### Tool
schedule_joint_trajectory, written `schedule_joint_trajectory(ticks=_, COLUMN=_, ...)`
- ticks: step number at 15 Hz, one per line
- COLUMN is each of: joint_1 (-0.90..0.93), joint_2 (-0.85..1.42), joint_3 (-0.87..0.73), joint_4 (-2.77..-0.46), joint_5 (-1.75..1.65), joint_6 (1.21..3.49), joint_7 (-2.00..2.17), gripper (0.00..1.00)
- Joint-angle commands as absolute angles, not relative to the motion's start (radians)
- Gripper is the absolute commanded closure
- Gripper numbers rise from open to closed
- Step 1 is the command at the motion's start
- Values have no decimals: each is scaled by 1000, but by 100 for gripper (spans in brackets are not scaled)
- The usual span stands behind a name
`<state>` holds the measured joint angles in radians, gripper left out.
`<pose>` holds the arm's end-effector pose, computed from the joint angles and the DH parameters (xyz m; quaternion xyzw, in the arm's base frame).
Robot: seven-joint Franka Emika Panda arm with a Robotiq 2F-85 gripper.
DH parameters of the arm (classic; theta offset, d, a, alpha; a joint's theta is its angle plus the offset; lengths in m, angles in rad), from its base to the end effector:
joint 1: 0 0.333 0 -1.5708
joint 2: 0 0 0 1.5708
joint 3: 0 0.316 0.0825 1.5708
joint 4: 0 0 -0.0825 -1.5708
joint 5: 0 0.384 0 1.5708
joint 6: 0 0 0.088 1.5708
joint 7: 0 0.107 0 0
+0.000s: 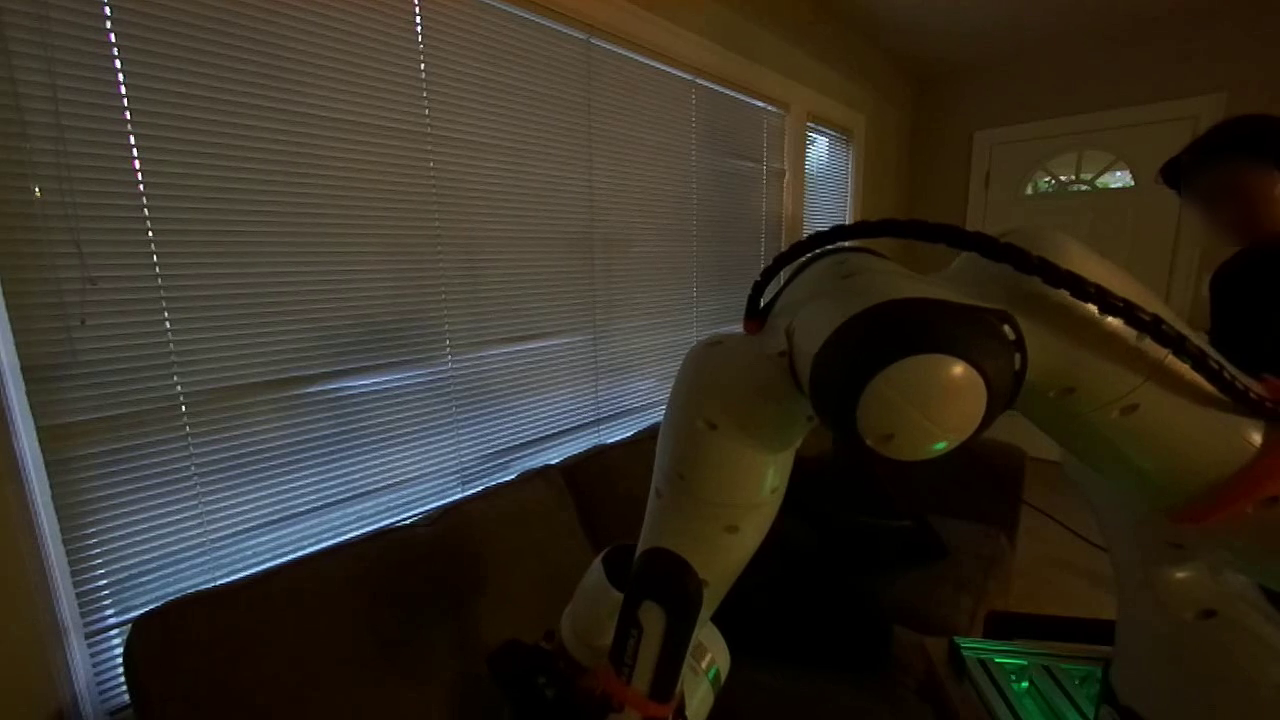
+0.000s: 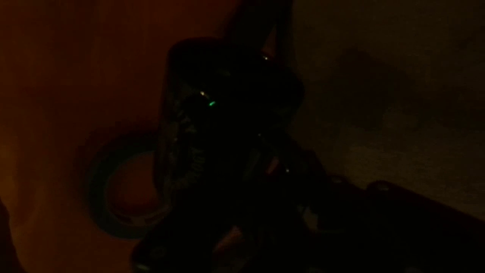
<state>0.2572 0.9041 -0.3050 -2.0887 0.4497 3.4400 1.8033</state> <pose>0.5652 -0.0794 0.0686 -0.4583 0.8429 -0.2516 0.1273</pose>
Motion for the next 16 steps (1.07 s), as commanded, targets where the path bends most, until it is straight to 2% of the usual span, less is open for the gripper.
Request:
schedule_joint_trajectory(ticks=1, joint_1=174, joint_2=882, joint_3=-206, joint_4=-2118, joint_5=490, joint_6=3576, joint_7=1748, gripper=98)
schedule_joint_trajectory(ticks=9, joint_1=-5, joint_2=904, joint_3=-29, joint_4=-2138, joint_5=463, joint_6=3842, joint_7=1686, gripper=98)
schedule_joint_trajectory(ticks=16, joint_1=-115, joint_2=948, joint_3=51, joint_4=-2137, joint_5=425, joint_6=4000, joint_7=1687, gripper=98)
